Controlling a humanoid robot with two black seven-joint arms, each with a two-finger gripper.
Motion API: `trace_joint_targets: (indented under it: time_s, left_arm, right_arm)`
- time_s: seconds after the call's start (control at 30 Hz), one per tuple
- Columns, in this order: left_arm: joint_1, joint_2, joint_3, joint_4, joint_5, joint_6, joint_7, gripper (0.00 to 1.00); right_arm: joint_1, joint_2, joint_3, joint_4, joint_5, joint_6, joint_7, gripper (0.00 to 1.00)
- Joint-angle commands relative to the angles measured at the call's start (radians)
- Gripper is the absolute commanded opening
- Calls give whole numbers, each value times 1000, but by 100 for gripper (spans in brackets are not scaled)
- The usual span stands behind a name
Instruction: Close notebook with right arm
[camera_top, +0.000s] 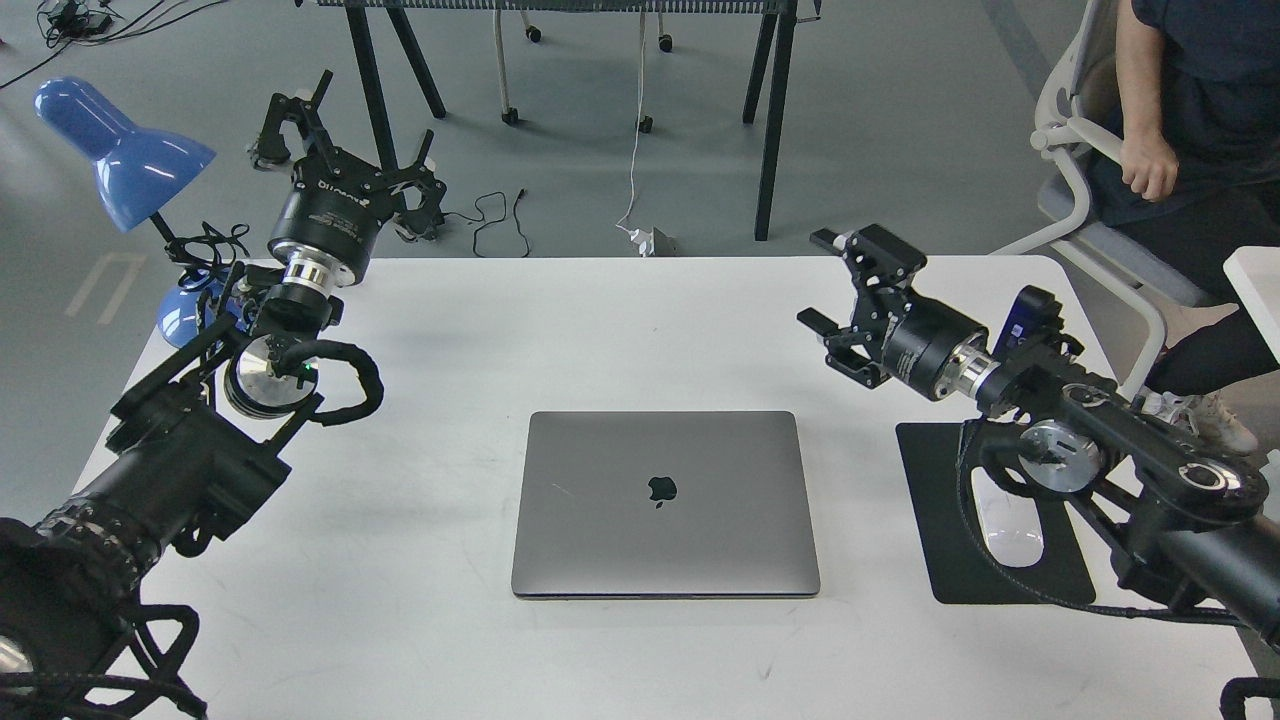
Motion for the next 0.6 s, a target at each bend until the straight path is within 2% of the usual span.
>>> trace_joint_targets:
  time_s: [0.0, 0.1, 0.3, 0.57]
  left_arm:
    - [0, 0, 0, 0, 2, 0, 4, 100]
    - [0, 0, 2, 0, 0, 0, 4, 100]
    - [0, 0, 0, 0, 0, 0, 1, 100]
    - [0, 0, 0, 0, 0, 0, 4, 100]
  right_arm:
    - [11, 1, 193, -27, 54, -5, -17, 100]
    - [29, 5, 259, -63, 140, -5, -18, 100]
    - [83, 7, 268, -161, 340, -5, -14, 100]
    - [102, 12, 267, -196, 391, -8, -6, 100]
